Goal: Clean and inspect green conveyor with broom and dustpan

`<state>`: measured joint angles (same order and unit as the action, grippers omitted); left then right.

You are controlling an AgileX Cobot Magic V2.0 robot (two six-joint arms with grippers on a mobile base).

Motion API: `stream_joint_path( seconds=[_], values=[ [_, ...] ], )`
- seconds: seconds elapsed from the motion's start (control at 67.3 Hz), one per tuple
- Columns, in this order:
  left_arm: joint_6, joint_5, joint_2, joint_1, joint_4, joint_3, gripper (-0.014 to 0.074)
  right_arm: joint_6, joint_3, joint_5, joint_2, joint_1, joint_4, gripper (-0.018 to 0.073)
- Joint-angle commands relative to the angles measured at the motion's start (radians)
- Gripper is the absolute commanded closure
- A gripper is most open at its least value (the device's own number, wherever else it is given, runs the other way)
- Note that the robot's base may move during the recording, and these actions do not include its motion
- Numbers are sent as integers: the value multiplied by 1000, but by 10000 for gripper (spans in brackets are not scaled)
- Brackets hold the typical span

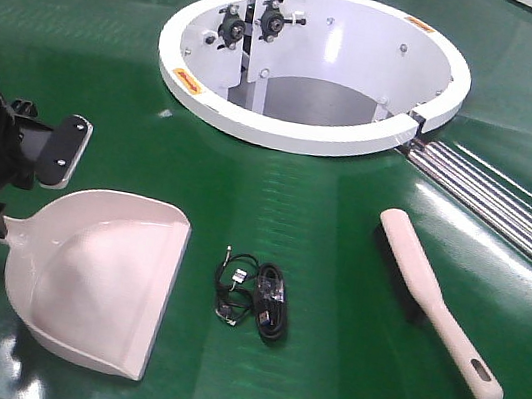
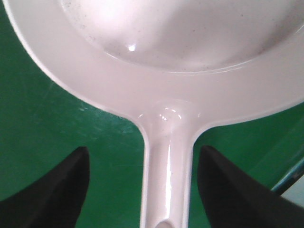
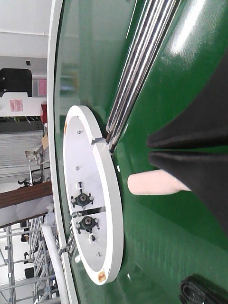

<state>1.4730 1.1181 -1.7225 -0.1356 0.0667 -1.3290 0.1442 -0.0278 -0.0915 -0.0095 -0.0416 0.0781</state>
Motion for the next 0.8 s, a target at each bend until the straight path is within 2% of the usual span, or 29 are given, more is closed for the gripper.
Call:
stream_joint_path(
  seconds=[0.0, 0.297, 0.787],
  values=[
    [0, -7, 35, 3, 0, -26, 137, 1, -21, 76, -19, 1, 14, 569],
    [0, -5, 15, 41, -18, -26, 137, 1, -21, 76, -19, 1, 14, 569],
    [1, -31, -26, 41, -18, -26, 137, 1, -20, 76, -19, 1, 14, 569]
  ],
)
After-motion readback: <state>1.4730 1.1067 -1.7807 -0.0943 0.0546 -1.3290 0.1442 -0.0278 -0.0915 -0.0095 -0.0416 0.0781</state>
